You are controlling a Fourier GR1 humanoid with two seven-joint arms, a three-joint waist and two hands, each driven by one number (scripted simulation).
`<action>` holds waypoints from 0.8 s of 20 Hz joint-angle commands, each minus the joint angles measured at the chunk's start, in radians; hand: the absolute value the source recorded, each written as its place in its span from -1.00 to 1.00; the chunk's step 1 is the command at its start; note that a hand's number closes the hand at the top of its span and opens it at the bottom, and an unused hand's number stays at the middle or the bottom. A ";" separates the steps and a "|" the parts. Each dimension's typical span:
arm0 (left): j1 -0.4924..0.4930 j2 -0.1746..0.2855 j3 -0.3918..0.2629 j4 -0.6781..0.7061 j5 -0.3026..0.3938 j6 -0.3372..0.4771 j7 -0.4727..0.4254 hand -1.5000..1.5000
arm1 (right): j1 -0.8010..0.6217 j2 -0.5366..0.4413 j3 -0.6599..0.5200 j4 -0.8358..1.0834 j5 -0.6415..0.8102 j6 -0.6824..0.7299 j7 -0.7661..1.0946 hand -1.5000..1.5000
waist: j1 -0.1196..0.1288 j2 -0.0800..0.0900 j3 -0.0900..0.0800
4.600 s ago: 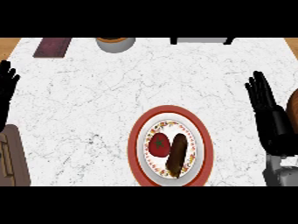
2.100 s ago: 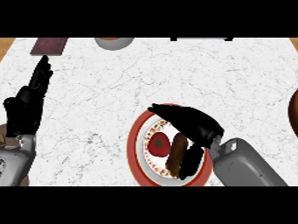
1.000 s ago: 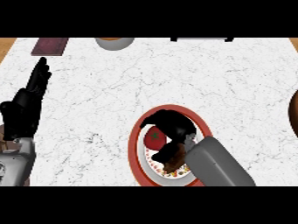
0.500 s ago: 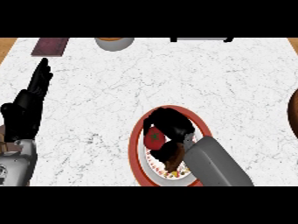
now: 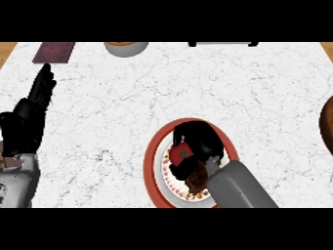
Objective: Pick the tomato from the plate and place it in the bowl
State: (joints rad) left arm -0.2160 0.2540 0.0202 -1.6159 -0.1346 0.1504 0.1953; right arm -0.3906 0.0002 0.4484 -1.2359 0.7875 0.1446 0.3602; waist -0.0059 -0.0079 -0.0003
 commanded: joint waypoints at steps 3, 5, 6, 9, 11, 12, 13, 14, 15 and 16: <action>-0.004 -0.013 0.000 0.019 -0.006 0.007 -0.010 0.00 | -0.005 0.000 0.100 -0.188 -0.034 -0.193 0.435 1.00 | 0.006 0.002 -0.001; 0.019 0.008 0.008 0.001 0.005 -0.015 -0.014 0.00 | 0.007 0.000 0.114 -0.280 -0.020 -0.315 0.480 1.00 | 0.006 -0.002 0.000; 0.003 0.018 0.014 0.001 0.002 -0.016 0.006 0.00 | 0.001 0.000 0.145 -0.358 -0.012 -0.340 0.528 1.00 | -0.001 -0.007 0.000; 0.036 -0.010 -0.005 0.012 -0.018 0.003 -0.024 0.00 | -0.030 0.000 0.129 -0.467 0.099 -0.393 0.630 1.00 | -0.009 -0.004 -0.001; -0.014 0.008 0.022 0.023 -0.004 -0.004 0.009 0.00 | -0.018 0.000 0.142 -0.560 0.196 -0.400 0.710 1.00 | -0.022 -0.005 -0.001; 0.044 0.006 0.011 -0.030 0.003 -0.016 -0.008 0.00 | -0.040 0.000 0.100 -0.562 0.250 -0.385 0.753 1.00 | -0.009 -0.005 -0.001; -0.015 -0.024 -0.010 -0.019 -0.030 0.025 0.032 0.00 | -0.016 0.000 0.148 -0.570 0.307 -0.407 0.794 1.00 | -0.014 -0.002 0.000; 0.002 -0.002 0.021 0.015 -0.005 0.000 -0.017 0.00 | 0.028 0.000 0.129 -0.628 0.338 -0.372 0.805 1.00 | -0.018 -0.001 -0.001; -0.034 0.025 0.053 0.048 0.022 -0.026 -0.009 0.00 | 0.004 -0.002 0.112 -0.644 0.382 -0.314 0.841 1.00 | -0.021 0.000 -0.001; 0.007 0.003 0.027 0.005 -0.003 -0.004 -0.005 0.00 | 0.056 -0.042 0.090 -0.669 0.397 -0.314 0.823 1.00 | -0.016 0.000 0.000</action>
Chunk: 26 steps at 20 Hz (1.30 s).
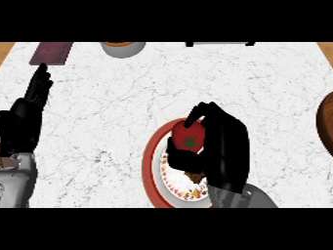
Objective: Pick the tomato from the plate and place it in the bowl
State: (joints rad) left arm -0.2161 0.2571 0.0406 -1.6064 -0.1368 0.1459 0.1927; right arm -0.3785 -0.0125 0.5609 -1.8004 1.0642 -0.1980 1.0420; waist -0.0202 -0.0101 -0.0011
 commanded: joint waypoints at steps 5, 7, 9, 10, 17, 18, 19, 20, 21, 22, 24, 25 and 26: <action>0.014 -0.021 -0.015 0.001 -0.021 0.003 -0.009 0.00 | 0.087 -0.076 -0.183 -0.229 0.101 0.073 0.089 1.00 | 0.007 0.008 0.001; -0.027 -0.030 0.001 0.048 -0.023 0.016 -0.041 0.00 | 0.134 -0.096 -0.229 -0.266 0.078 0.044 0.045 1.00 | 0.006 0.010 0.001; 0.031 -0.014 -0.001 -0.010 0.000 -0.023 -0.037 0.00 | 0.145 -0.154 -0.351 -0.312 -0.015 0.062 -0.009 1.00 | 0.013 0.009 0.001; 0.064 -0.009 -0.001 -0.020 0.000 -0.032 -0.035 0.00 | 0.174 -0.164 -0.391 -0.295 -0.052 0.015 -0.052 1.00 | 0.016 0.009 0.002; 0.032 -0.020 0.001 -0.018 -0.010 -0.025 -0.015 0.00 | 0.245 -0.314 -0.731 -0.210 -0.315 -0.093 -0.305 1.00 | 0.015 0.010 0.003; 0.036 0.002 0.028 -0.033 0.008 -0.046 -0.025 0.00 | 0.277 -0.297 -0.723 -0.187 -0.318 -0.121 -0.355 1.00 | 0.018 0.010 0.002; 0.019 -0.008 0.016 -0.061 -0.003 -0.033 0.037 0.00 | 0.307 -0.311 -0.769 -0.175 -0.375 -0.128 -0.396 1.00 | 0.016 0.009 0.003; -0.005 -0.042 -0.004 0.038 -0.043 0.003 -0.042 0.00 | 0.330 -0.296 -0.724 -0.077 -0.269 -0.189 -0.457 1.00 | 0.014 0.013 0.002; 0.005 -0.029 0.016 0.042 -0.012 -0.021 -0.053 0.00 | 0.328 -0.381 -0.823 -0.094 -0.362 -0.128 -0.471 1.00 | 0.009 0.012 0.002; -0.016 -0.031 0.002 0.023 -0.023 -0.022 -0.033 0.00 | 0.244 -0.392 -0.837 0.015 -0.336 -0.145 -0.485 1.00 | 0.020 0.013 0.002; 0.023 -0.029 0.011 0.003 -0.005 -0.036 -0.038 0.00 | 0.256 -0.422 -0.889 0.101 -0.358 -0.170 -0.553 1.00 | 0.023 0.012 0.002; -0.004 -0.037 -0.010 -0.014 -0.033 -0.020 0.000 0.00 | 0.264 -0.449 -0.898 0.111 -0.340 -0.152 -0.556 1.00 | 0.020 0.011 0.002; 0.027 -0.025 0.020 0.008 0.001 -0.043 -0.048 0.00 | 0.237 -0.455 -0.886 0.190 -0.317 -0.160 -0.579 1.00 | 0.027 0.013 0.002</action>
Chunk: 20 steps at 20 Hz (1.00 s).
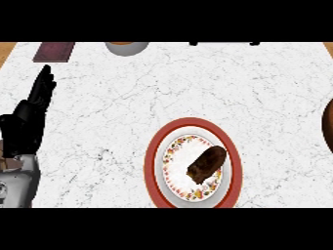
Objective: Pick the tomato from the plate and place it in the bowl
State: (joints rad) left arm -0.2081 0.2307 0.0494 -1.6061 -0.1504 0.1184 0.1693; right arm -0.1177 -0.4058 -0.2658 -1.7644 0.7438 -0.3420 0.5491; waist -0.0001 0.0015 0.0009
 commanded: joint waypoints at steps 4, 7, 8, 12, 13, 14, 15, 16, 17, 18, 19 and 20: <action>-0.031 -0.019 -0.017 0.003 -0.020 0.009 0.014 0.00 | -0.052 -0.130 -0.110 0.413 0.041 -0.093 -0.223 1.00 | 0.013 0.005 0.001; -0.021 -0.022 -0.024 -0.037 -0.026 0.009 0.034 0.00 | -0.086 -0.176 -0.180 0.596 -0.009 -0.152 -0.341 1.00 | 0.013 0.003 0.001; 0.076 -0.007 -0.018 -0.102 -0.015 -0.010 0.008 0.00 | -0.042 -0.140 -0.174 0.610 0.001 -0.196 -0.375 1.00 | 0.015 0.000 0.001; -0.001 -0.028 -0.022 -0.046 -0.029 0.007 0.028 0.00 | -0.239 -0.221 -0.274 0.894 -0.171 -0.144 -0.503 1.00 | 0.021 0.006 0.003; -0.010 -0.020 0.004 -0.028 -0.003 -0.005 0.044 0.00 | -0.211 -0.196 -0.266 0.875 -0.199 -0.093 -0.497 1.00 | 0.011 0.003 0.001; 0.008 -0.023 -0.013 -0.041 -0.021 -0.002 0.019 0.00 | -0.241 -0.176 -0.254 0.974 -0.179 -0.119 -0.528 -1.00 | 0.021 0.005 0.002; -0.047 -0.002 0.005 -0.008 -0.010 -0.016 0.017 0.00 | -0.297 -0.206 -0.272 1.032 -0.214 -0.081 -0.566 -1.00 | 0.029 0.011 0.004; -0.005 -0.040 -0.029 -0.025 -0.027 0.002 0.022 0.00 | -0.306 -0.215 -0.283 1.065 -0.242 -0.052 -0.616 -1.00 | 0.025 0.008 0.003; 0.016 -0.042 -0.048 -0.063 -0.035 -0.002 0.031 0.00 | -0.293 -0.224 -0.320 1.075 -0.299 -0.012 -0.673 -1.00 | 0.025 0.006 0.004; -0.026 -0.019 -0.018 -0.001 -0.022 -0.019 0.000 0.00 | -0.340 -0.200 -0.311 1.110 -0.294 -0.042 -0.699 -1.00 | 0.021 0.008 0.003; 0.007 -0.052 -0.035 -0.012 -0.048 0.019 -0.014 0.00 | -0.327 -0.207 -0.332 1.149 -0.316 -0.042 -0.777 -1.00 | 0.020 0.007 0.002; -0.043 0.007 0.020 -0.011 0.002 -0.031 0.040 0.00 | -0.296 -0.210 -0.366 1.168 -0.354 -0.023 -0.862 -1.00 | 0.021 0.009 0.005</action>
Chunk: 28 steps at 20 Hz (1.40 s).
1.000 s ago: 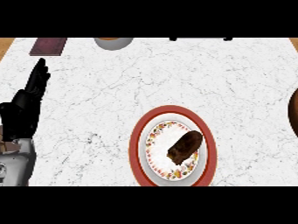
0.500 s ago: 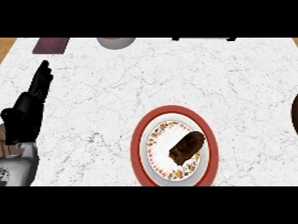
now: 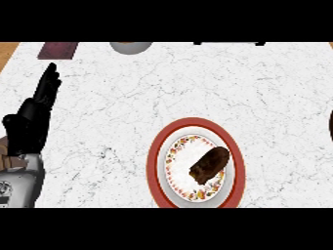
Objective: Pick the tomato from the plate and place it in the bowl
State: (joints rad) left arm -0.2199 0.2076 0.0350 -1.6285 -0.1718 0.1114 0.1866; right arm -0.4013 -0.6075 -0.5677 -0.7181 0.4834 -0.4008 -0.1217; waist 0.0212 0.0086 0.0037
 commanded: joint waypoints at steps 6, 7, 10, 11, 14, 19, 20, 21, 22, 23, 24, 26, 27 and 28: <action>-0.035 0.006 0.019 0.021 -0.007 -0.004 0.011 0.00 | -0.068 -0.093 -0.154 0.216 -0.200 0.105 -0.333 -1.00 | -0.012 -0.004 -0.001; -0.038 0.024 0.048 0.052 0.006 -0.015 -0.005 0.00 | -0.051 -0.050 -0.160 0.226 -0.214 0.069 -0.384 -1.00 | -0.013 -0.004 -0.002; -0.028 -0.006 0.023 0.041 -0.005 -0.008 0.001 0.00 | -0.051 -0.118 -0.180 0.226 -0.259 0.133 -0.337 -1.00 | -0.018 -0.006 -0.003; -0.034 0.027 0.049 0.027 0.011 -0.031 0.002 0.00 | -0.024 -0.092 -0.201 0.227 -0.290 0.147 -0.389 -1.00 | -0.019 -0.007 -0.002; -0.054 -0.031 0.020 0.109 -0.033 0.024 -0.033 0.00 | 0.011 -0.129 -0.225 0.215 -0.347 0.250 -0.367 -1.00 | -0.027 -0.006 -0.003; 0.061 -0.005 0.033 -0.008 0.000 -0.022 -0.031 0.00 | 0.198 -0.135 -0.293 0.078 -0.473 0.434 -0.389 -1.00 | -0.031 -0.012 -0.004; 0.049 0.001 0.046 -0.016 -0.003 -0.009 0.003 0.00 | 0.261 -0.090 -0.306 -0.016 -0.504 0.473 -0.360 -1.00 | -0.048 -0.018 -0.006; 0.010 -0.014 0.044 0.050 -0.012 0.003 -0.030 0.00 | 0.297 -0.076 -0.324 0.002 -0.526 0.501 -0.426 -1.00 | -0.048 -0.013 -0.005; 0.095 -0.016 0.035 0.023 -0.017 -0.001 -0.081 0.00 | 0.335 -0.099 -0.330 -0.078 -0.546 0.549 -0.362 -1.00 | -0.050 -0.017 -0.007; 0.046 -0.011 0.041 0.018 -0.020 0.000 -0.035 0.00 | 0.345 -0.133 -0.337 -0.026 -0.558 0.590 -0.391 -1.00 | -0.036 -0.012 -0.004; 0.061 0.004 0.052 -0.024 0.001 -0.018 -0.010 0.00 | 0.412 -0.084 -0.347 -0.090 -0.578 0.616 -0.401 -1.00 | -0.040 -0.014 -0.005; -0.045 -0.004 0.053 0.065 -0.023 0.000 0.003 0.00 | 0.444 -0.029 -0.321 -0.194 -0.586 0.612 -0.365 -1.00 | -0.039 -0.011 -0.005; 0.046 -0.002 0.041 0.016 -0.020 -0.018 -0.046 0.00 | 0.481 0.048 -0.307 -0.293 -0.588 0.589 -0.357 -1.00 | -0.036 -0.012 -0.006; 0.047 0.027 0.062 -0.046 0.011 -0.049 0.007 0.00 | 0.542 0.058 -0.339 -0.315 -0.618 0.631 -0.379 -1.00 | -0.037 -0.014 -0.005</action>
State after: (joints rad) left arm -0.1909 0.2117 0.0838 -1.6240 -0.1799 0.0935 0.1721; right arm 0.0105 -0.6317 -0.8875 -0.8836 -0.0801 0.1660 -0.4954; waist -0.0174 -0.0043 -0.0017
